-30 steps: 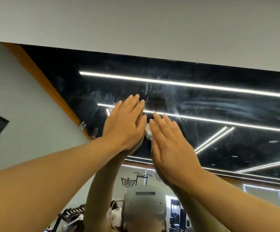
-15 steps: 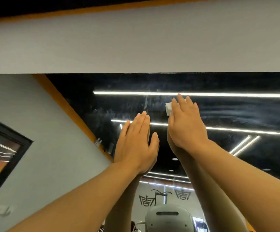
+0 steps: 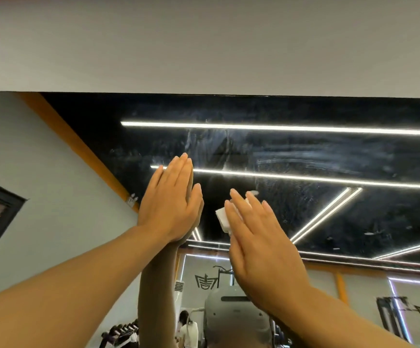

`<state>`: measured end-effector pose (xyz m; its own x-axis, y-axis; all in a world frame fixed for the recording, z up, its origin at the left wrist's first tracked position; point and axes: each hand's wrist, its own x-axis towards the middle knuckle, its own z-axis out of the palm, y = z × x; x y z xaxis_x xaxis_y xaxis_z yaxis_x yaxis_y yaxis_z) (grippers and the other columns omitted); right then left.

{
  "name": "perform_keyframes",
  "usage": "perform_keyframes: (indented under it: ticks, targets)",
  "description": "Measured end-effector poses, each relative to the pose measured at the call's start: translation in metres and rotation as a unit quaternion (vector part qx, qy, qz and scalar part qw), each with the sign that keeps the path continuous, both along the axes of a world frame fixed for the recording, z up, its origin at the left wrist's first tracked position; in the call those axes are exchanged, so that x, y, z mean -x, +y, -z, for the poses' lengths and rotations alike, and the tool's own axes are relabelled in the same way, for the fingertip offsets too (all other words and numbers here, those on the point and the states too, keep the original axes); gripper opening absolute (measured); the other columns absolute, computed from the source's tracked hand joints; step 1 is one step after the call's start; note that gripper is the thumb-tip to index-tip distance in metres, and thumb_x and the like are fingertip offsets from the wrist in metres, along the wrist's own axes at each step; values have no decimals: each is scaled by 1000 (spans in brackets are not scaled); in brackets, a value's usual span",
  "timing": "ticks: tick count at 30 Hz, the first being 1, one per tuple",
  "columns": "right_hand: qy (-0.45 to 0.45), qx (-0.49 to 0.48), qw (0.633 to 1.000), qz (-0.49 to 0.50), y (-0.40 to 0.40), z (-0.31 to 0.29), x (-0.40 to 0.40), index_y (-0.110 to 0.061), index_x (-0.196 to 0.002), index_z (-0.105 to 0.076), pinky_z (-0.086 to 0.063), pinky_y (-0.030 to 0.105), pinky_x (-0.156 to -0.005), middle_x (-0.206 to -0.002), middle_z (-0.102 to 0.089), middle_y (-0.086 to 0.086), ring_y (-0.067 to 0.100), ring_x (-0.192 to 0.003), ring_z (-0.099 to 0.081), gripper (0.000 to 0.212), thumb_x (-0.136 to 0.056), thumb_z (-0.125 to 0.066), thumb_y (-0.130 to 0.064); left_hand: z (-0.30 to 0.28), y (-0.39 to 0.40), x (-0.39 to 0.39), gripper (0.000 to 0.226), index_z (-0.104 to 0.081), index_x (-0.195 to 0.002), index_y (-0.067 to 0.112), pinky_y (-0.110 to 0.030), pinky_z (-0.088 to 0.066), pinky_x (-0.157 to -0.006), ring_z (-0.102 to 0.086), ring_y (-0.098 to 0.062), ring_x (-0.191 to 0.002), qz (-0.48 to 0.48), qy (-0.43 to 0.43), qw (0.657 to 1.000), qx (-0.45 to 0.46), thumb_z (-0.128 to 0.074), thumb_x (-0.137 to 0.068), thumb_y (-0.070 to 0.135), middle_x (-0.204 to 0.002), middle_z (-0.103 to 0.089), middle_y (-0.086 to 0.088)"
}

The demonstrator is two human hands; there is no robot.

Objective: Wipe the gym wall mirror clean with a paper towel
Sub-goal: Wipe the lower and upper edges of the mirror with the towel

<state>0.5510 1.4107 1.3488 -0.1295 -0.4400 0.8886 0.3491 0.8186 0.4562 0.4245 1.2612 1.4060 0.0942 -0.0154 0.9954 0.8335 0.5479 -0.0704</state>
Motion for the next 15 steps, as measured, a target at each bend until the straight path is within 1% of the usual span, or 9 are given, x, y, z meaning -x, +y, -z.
perform_keyframes:
  ticks: [1,2,3,5,6,7,10,12,15]
  targets:
    - [-3,-1,1000,11,-1,-9,-2,-7,-141,-54,-26,42,-120,-150,-48,12,32,-140,-43,54,-96,-35,-30,0,0,1,84,-19,-160,19,-22,7,-119,-6,-7,-153,2,0,1000,-1,-3,-88,59,-167,-15,5]
    - [-18,12,1000,10,-2,-19,-4,-7,-143,-52,-24,41,-122,-152,-46,12,32,-142,-41,55,-96,-33,-30,0,-1,2,84,-19,-160,19,-22,6,-119,-7,-7,-153,5,3,1000,-1,-4,-88,60,-167,-16,5]
    - [-31,30,999,-6,-2,-33,-8,-7,-147,-47,-16,40,-122,-156,-39,12,32,-146,-34,57,-98,-31,-31,-1,-1,2,84,-20,-159,19,-23,5,-119,-8,-7,-153,8,6,1000,-2,-5,-88,60,-166,-17,5]
    - [-49,73,996,-27,-4,-69,-16,-8,-155,-30,0,35,-123,-165,-19,10,30,-153,-12,60,-100,-22,-31,-2,0,4,83,-23,-159,20,-24,2,-120,-9,-7,-152,18,12,1000,-5,-7,-88,60,-166,-19,6]
    - [-41,92,995,-23,-4,-88,-17,-9,-157,-23,3,35,-124,-167,-12,9,28,-154,-6,59,-103,-19,-30,-2,-1,5,82,-23,-159,20,-24,2,-120,-9,-5,-151,21,14,1000,-6,-8,-88,60,-165,-20,6]
    - [-27,110,993,-11,-4,-105,-18,-9,-158,-19,3,36,-124,-167,-9,8,28,-154,-3,55,-106,-21,-28,-2,-1,5,82,-24,-158,21,-24,2,-120,-8,-4,-151,24,14,1000,-5,-8,-88,61,-165,-20,7]
    - [16,162,987,19,-9,-139,-21,-7,-158,-17,-1,41,-124,-167,-8,11,31,-153,-4,54,-108,-27,-25,-3,0,7,81,-26,-158,22,-24,1,-120,-9,-2,-149,23,18,1000,-7,-10,-89,61,-165,-22,8]
    - [28,178,983,22,-10,-144,-18,-7,-158,-15,0,42,-124,-167,-7,11,32,-153,-3,54,-108,-27,-25,-4,0,6,80,-26,-158,23,-23,1,-120,-12,-5,-151,21,15,1000,-7,-11,-89,61,-164,-23,9]
    - [25,170,985,-21,-7,-129,-20,-7,-158,-15,2,41,-124,-167,-8,10,30,-153,-2,53,-108,-27,-22,-5,-1,6,78,-28,-157,24,-21,1,-119,-16,-8,-152,13,13,1000,-8,-13,-90,61,-164,-24,9]
